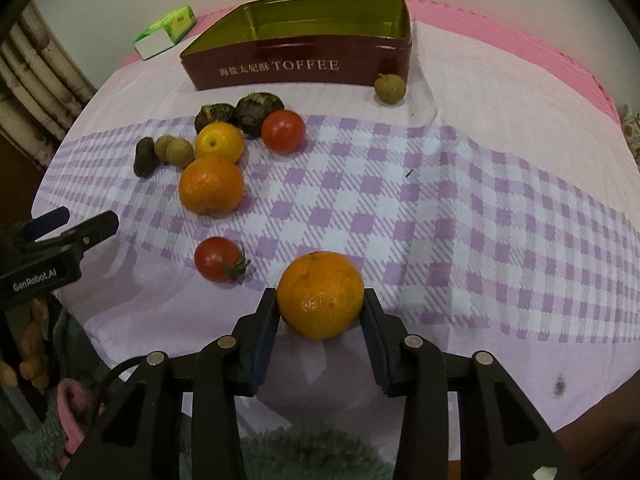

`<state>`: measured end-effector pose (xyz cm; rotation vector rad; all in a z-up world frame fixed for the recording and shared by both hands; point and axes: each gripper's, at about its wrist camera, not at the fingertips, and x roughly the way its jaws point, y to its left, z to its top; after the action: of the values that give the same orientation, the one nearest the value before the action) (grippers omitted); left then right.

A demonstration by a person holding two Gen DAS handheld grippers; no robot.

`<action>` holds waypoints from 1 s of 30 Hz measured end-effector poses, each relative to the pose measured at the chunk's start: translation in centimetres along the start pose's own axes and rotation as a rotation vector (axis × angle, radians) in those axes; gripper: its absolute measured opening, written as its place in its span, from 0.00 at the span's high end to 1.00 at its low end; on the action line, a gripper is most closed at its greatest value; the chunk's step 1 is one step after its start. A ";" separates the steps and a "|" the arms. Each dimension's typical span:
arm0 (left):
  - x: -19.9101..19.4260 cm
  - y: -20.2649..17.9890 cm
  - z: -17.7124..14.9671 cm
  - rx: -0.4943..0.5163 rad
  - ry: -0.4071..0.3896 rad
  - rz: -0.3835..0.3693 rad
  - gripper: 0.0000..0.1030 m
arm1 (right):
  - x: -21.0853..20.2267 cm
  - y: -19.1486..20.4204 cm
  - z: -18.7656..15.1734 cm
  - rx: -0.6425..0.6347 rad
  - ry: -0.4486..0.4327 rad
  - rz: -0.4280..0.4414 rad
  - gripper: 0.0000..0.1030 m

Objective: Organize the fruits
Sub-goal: 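Grasp the large orange with the right gripper, then grasp the dark brown dried fruit with the left gripper while the right gripper holds the orange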

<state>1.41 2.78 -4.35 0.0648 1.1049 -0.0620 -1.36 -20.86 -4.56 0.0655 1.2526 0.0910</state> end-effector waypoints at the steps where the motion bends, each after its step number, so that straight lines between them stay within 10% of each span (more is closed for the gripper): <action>1: 0.1 0.0 0.1 0.000 0.001 -0.003 0.07 | 0.1 -0.1 0.3 0.000 -0.010 -0.004 0.63; 30: 4.6 -1.9 5.4 0.050 0.010 -0.086 0.33 | 2.1 -0.1 4.5 -0.007 -0.056 0.007 0.63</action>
<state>8.15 0.37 -6.10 0.0629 1.1162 -0.1666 3.61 -20.77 -5.15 0.0659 1.1961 0.0991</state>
